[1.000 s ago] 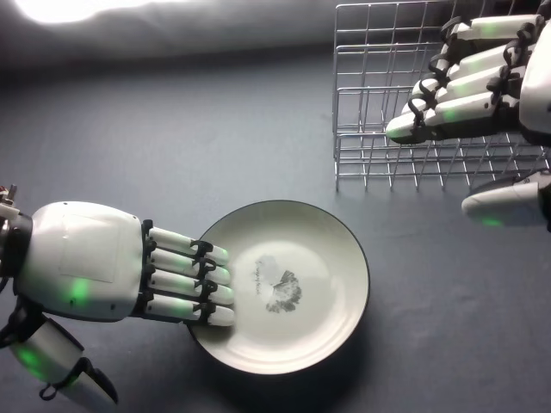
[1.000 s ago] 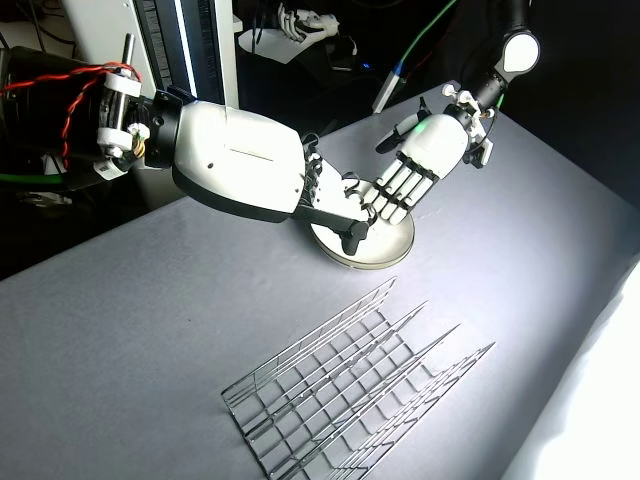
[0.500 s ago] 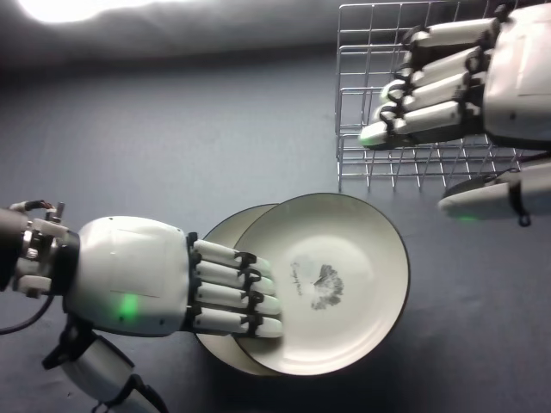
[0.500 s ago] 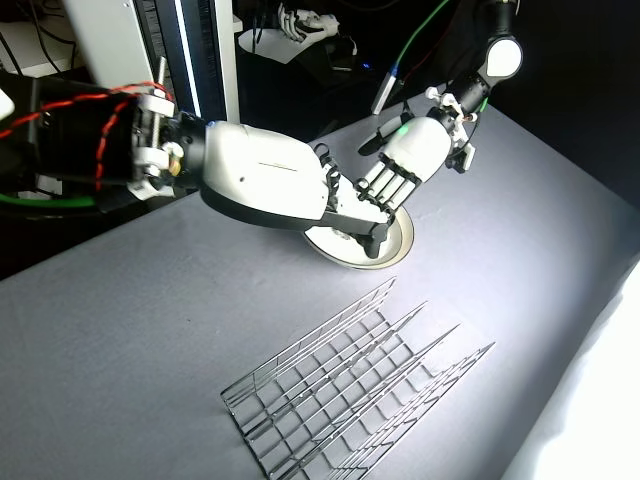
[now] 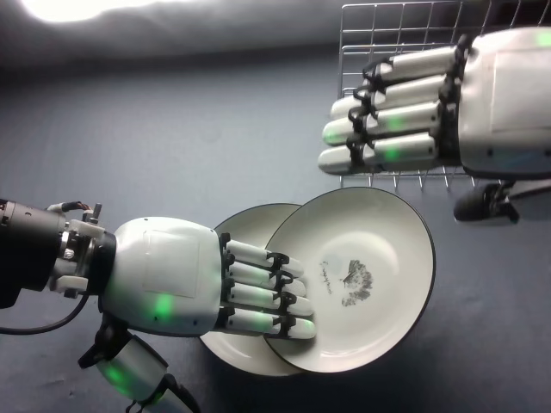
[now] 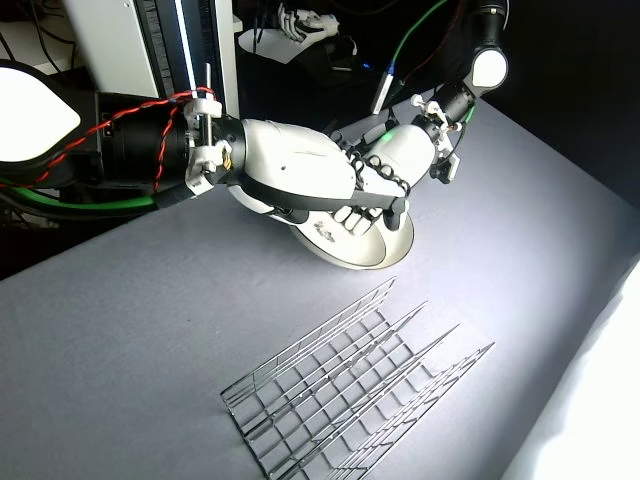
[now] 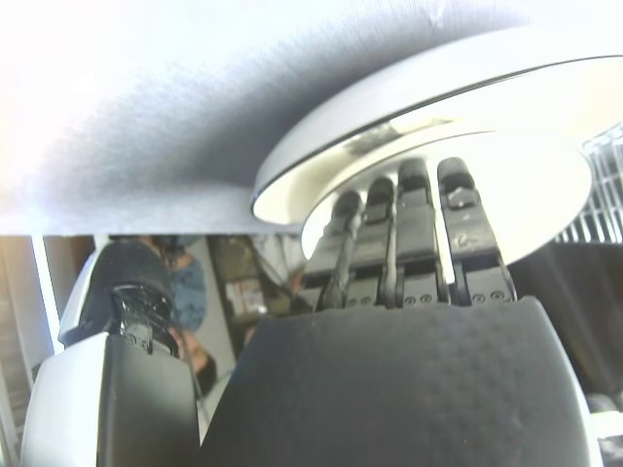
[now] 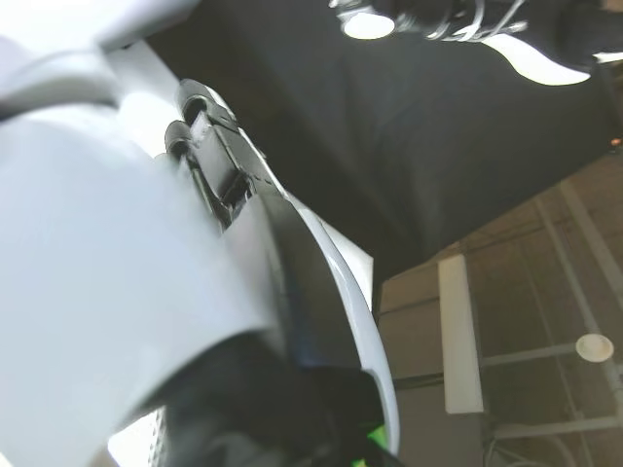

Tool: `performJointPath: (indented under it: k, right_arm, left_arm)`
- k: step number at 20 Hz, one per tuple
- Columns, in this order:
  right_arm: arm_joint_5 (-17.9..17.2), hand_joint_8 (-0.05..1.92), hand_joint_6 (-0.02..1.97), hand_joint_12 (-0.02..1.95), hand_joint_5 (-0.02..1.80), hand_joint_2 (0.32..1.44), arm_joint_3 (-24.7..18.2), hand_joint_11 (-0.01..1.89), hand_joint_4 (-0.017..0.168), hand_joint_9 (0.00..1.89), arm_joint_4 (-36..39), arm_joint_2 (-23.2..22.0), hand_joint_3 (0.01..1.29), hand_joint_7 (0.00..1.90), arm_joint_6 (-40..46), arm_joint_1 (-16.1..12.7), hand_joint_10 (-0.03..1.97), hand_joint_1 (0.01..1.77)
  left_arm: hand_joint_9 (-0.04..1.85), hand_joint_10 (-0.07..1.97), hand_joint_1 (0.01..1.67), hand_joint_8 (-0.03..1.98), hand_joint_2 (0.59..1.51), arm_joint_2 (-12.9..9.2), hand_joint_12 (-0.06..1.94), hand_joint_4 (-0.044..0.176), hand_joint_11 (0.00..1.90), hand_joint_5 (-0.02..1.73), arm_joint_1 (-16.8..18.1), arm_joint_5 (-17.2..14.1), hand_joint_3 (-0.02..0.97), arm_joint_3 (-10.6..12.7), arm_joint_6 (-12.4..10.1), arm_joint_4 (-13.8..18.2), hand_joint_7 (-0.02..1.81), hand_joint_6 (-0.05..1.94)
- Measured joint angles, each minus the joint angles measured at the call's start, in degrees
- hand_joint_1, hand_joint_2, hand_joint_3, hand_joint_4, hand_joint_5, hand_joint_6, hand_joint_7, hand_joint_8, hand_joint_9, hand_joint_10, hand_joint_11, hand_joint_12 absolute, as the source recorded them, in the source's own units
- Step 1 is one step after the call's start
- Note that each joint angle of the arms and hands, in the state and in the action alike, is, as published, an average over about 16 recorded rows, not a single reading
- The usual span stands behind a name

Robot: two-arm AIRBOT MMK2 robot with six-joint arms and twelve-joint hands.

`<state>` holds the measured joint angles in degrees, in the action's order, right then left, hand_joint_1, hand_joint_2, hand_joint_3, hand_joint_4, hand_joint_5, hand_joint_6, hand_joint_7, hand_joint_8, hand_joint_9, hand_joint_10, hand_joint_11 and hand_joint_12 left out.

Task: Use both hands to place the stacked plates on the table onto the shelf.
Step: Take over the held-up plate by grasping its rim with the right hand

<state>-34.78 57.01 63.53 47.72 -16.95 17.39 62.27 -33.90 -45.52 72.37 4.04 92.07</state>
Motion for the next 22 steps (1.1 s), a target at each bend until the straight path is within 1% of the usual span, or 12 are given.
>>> performJointPath:
  k: [3, 7, 11, 17, 19, 22]
  right_arm:
    - [-1.3, 0.01, 0.02, 0.89, 0.13, 1.03, -0.6, 0.02, 0.003, 0.17, 0.9, -0.4, 0.02, 0.14, 0.0, 0.9, 0.02, 1.11]
    - [-2.7, 0.01, 0.02, 0.69, 0.07, 0.97, -1.8, 0.02, 0.003, 0.1, 1.7, -1.4, 0.02, 0.07, 0.0, 2.4, 0.02, 1.18]
    - [-3.6, 0.01, 0.02, 0.54, 0.04, 0.93, -3.1, 0.02, 0.003, 0.06, 2.0, -2.6, 0.02, 0.04, 0.0, 4.2, 0.02, 1.18]
    - [-4.2, 0.01, 0.02, 0.33, 0.02, 0.92, -4.5, 0.02, 0.003, 0.02, 2.0, -4.1, 0.02, 0.01, 0.0, 7.0, 0.02, 1.14]
    - [-4.3, 0.01, 0.02, 0.32, 0.02, 0.93, -4.7, 0.02, 0.003, 0.02, 2.0, -4.4, 0.02, 0.01, 0.0, 7.9, 0.02, 1.14]
    - [-4.1, 0.01, 0.02, 0.39, 0.02, 0.93, -4.6, 0.02, 0.003, 0.02, 2.0, -4.5, 0.02, 0.01, 0.0, 8.9, 0.02, 1.15]
  left_arm:
    - [0.06, 0.01, 0.02, -0.02, 1.135, 0.5, 0.02, -0.008, 0.04, 0.0, 0.4, 0.2, 0.017, 0.1, -0.1, 0.1, 0.01, -0.03]
    - [0.06, 0.01, 0.02, -0.02, 1.135, 0.8, 0.02, -0.008, 0.04, 0.0, 0.7, 0.3, 0.017, 0.2, -0.3, 0.3, 0.01, -0.03]
    - [0.06, 0.01, 0.02, -0.02, 1.135, 1.0, 0.02, -0.008, 0.03, 0.0, 0.9, 0.5, 0.017, 0.3, -0.5, 0.4, 0.02, -0.03]
    - [0.05, 0.01, 0.02, -0.02, 1.136, 1.1, 0.02, -0.008, 0.03, 0.0, 1.0, 0.5, 0.017, 0.4, -0.8, 0.4, 0.02, -0.03]
    - [0.05, 0.01, 0.02, -0.02, 1.136, 1.1, 0.02, -0.008, 0.03, 0.0, 1.1, 0.5, 0.017, 0.4, -0.9, 0.5, 0.02, -0.03]
    - [0.05, 0.01, 0.02, -0.02, 1.136, 1.1, 0.02, -0.009, 0.03, 0.0, 1.2, 0.6, 0.017, 0.4, -1.0, 0.6, 0.02, -0.03]
